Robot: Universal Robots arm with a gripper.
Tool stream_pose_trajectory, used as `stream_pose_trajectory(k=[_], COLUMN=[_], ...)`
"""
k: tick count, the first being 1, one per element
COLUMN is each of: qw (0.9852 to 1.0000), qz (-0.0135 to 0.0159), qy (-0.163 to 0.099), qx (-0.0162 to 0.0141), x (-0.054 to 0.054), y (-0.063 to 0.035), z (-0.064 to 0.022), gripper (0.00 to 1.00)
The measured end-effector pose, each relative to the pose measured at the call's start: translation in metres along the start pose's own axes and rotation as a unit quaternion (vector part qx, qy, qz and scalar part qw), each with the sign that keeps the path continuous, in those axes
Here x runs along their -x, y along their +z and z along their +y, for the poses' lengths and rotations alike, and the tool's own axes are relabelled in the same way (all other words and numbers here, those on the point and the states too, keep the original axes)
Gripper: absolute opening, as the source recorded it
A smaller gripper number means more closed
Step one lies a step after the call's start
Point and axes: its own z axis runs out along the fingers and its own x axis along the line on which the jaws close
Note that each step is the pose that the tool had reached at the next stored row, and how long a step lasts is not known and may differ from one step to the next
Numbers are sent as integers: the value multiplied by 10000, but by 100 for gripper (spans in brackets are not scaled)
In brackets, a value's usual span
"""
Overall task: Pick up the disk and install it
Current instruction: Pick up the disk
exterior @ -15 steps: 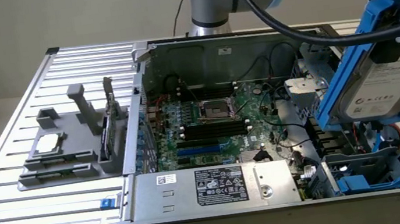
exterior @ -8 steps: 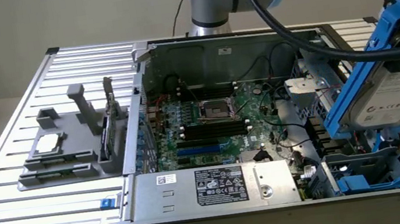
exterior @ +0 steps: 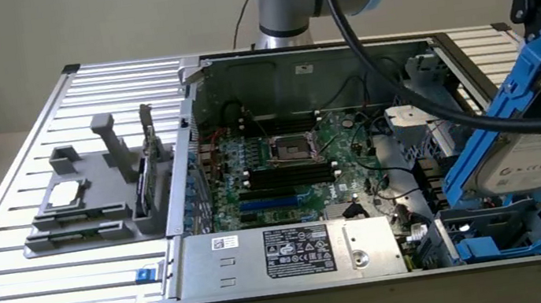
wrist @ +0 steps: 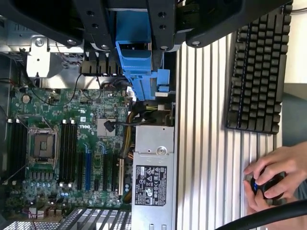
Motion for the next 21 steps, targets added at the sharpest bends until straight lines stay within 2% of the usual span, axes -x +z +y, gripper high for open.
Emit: stream_pose_trajectory(k=[9,21], qw=[10000,10000], qz=[-13,-11], qy=[16,17], qx=[-1,-1], x=[-118,-118], y=[149,153], z=[-129,-132], gripper=[33,33])
